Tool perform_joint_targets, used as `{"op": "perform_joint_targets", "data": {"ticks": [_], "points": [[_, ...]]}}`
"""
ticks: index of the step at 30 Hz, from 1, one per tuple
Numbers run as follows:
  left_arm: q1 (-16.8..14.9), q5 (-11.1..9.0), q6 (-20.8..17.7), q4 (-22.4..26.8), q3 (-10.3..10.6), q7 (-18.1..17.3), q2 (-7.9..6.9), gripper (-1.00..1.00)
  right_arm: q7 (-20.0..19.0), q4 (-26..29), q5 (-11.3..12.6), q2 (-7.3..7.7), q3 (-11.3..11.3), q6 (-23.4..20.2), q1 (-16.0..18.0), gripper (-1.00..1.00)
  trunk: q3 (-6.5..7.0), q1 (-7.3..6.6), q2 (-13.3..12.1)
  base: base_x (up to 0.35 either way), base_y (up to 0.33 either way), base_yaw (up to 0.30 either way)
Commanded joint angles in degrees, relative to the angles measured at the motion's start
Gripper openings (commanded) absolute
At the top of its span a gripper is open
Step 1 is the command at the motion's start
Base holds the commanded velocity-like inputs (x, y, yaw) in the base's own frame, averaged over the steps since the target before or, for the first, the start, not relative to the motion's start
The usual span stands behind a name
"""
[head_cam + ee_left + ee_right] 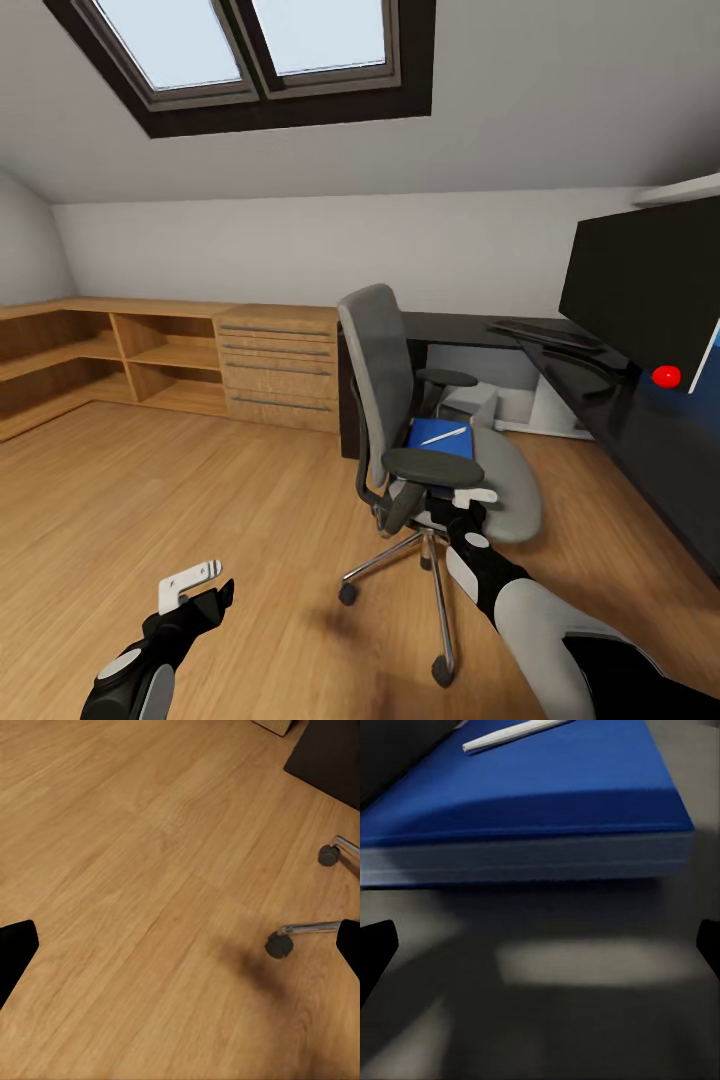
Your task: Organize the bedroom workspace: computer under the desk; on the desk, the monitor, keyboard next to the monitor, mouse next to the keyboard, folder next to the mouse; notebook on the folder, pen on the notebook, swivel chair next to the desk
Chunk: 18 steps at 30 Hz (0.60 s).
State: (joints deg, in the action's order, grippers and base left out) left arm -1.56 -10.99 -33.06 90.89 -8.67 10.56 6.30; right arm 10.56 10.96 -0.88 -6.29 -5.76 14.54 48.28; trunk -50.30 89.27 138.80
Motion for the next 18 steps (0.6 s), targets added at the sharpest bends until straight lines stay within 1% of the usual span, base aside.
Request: {"op": "perform_joint_targets", "data": {"ticks": [1, 5, 15, 18], "points": [[0.0, -0.6, -0.2, 0.1, 0.0, 0.4, 0.03, 1.0, -0.1, -0.1, -0.1, -0.04, -0.4, 0.3, 0.0, 1.0, -0.05, -0.01, 0.0, 0.0, 0.001, -0.119], [0.0, -0.6, -0.2, 0.4, -0.1, 0.4, 0.03, 1.0, -0.1, -0.1, 0.0, 0.05, -0.5, 0.3, 0.0, 1.0, 0.04, -0.01, 0.0, 0.0, 0.001, -0.197], [0.0, -0.6, -0.2, 0.6, -0.1, 0.4, 0.03, 1.0, -0.1, 0.0, 0.0, 0.18, -0.5, 0.3, 0.0, 1.0, 0.31, -0.01, 0.0, 0.0, 0.0, -0.239], [0.0, -0.6, -0.2, 0.7, -0.5, 0.4, 0.03, 1.0, -0.1, 0.0, 0.0, 0.25, -0.6, 0.3, 0.0, 1.0, 0.38, -0.01, 0.0, 0.0, 0.0, -0.244]]}}
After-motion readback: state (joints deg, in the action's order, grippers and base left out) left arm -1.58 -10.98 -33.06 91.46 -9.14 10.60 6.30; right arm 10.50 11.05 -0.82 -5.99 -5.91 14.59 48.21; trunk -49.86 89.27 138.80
